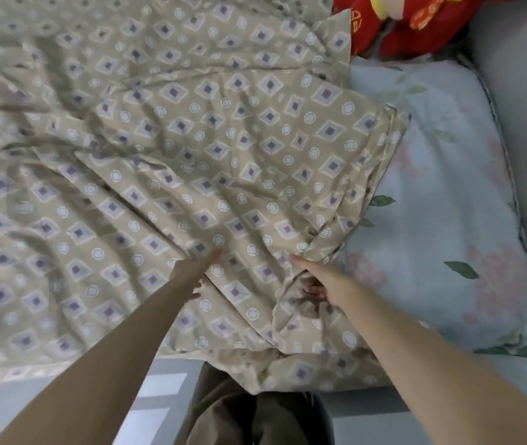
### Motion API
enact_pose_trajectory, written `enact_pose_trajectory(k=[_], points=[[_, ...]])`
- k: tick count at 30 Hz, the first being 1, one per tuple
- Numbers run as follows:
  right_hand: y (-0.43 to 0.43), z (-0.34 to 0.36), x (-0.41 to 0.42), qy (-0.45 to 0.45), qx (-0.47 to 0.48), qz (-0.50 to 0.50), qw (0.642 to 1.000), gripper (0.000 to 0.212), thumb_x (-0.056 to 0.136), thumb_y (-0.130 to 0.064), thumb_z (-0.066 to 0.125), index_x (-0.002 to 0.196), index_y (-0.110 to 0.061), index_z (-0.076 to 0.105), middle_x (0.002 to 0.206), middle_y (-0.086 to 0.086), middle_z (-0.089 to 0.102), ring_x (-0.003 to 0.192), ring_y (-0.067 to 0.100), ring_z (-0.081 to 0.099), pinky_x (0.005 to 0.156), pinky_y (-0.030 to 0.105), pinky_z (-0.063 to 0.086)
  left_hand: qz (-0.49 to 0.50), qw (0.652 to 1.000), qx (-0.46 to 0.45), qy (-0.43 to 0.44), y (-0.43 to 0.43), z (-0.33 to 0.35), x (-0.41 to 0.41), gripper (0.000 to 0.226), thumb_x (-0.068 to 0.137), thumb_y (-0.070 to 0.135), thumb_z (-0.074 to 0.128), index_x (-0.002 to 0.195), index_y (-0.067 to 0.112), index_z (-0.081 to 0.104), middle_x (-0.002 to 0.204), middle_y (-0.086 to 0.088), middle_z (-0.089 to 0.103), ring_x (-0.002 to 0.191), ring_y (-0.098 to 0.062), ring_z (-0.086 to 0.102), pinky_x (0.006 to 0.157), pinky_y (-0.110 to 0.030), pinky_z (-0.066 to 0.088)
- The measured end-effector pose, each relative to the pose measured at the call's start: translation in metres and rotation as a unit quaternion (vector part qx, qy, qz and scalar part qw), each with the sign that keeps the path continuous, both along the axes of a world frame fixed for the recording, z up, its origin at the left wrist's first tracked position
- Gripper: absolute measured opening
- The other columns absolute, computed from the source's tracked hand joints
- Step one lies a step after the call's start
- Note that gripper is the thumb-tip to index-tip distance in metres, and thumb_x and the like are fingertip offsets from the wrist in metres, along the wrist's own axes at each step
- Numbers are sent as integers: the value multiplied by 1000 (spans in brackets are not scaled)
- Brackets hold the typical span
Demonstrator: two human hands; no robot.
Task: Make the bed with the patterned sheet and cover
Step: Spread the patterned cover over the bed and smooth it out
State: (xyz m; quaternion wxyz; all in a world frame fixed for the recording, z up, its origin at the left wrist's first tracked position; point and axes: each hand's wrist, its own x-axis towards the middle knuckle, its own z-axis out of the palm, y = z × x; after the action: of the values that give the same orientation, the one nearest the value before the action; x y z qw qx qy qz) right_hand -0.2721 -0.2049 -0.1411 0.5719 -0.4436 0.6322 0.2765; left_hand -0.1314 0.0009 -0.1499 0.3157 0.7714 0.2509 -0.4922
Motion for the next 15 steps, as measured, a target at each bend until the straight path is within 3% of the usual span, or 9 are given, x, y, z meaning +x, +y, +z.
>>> enact_pose_trajectory(k=[1,3,4,6,8,10,12,15], points=[[1,-5,-1,-1,8,6,1000,62,63,-47,84,104,-6,63,87,4,62,62,17,52,59,27,46,9,1000,-6,3,-3,-5,2,83,70,63,69,127,7,48,110,-8,57,91,-23,55,76,-36,50],[3,-13,-3,5,-30,10,999,68,71,-36,81,123,-1,54,107,6,56,93,25,57,79,33,46,-1,1000,-2,-9,-9,-14,4,69,75,58,68,116,5,52,98,-9,61,79,-20,56,70,-33,48],[3,-17,-4,7,-48,11,999,63,77,-30,78,125,0,51,106,6,54,100,26,55,86,33,44,-16,1000,7,-22,-11,-18,4,59,81,51,65,113,2,54,92,-11,63,75,-22,58,69,-33,48],[2,-17,-6,11,-76,12,997,47,82,-25,72,118,-3,54,95,5,56,92,24,54,84,31,46,-44,998,25,-43,-14,-25,6,43,90,33,54,116,-1,54,97,-18,65,87,-32,63,78,-40,50],[2,-8,-7,6,-82,18,996,31,83,-25,68,106,-7,56,95,9,59,85,24,56,71,28,46,-41,997,29,-53,-16,-22,7,34,94,21,45,118,-3,51,99,-22,61,92,-35,61,81,-41,50],[-1,2,-11,-9,-107,35,994,15,85,-22,60,86,-8,56,88,10,58,76,24,55,60,26,41,21,999,1,-30,-19,-4,8,20,96,13,45,109,-2,51,77,-16,59,71,-27,59,67,-36,51],[-7,23,-14,-30,-157,62,985,21,89,-23,52,72,-10,51,76,8,54,68,22,50,60,28,36,60,998,-24,-22,-22,15,11,11,96,7,44,105,4,50,57,-8,62,46,-18,61,54,-29,54],[-26,58,-2,-58,-242,40,968,27,92,-28,48,100,-5,61,99,12,60,91,28,57,75,31,40,49,992,-91,-66,-32,48,22,28,100,14,38,125,4,49,68,-2,67,41,-11,64,72,-37,59]])
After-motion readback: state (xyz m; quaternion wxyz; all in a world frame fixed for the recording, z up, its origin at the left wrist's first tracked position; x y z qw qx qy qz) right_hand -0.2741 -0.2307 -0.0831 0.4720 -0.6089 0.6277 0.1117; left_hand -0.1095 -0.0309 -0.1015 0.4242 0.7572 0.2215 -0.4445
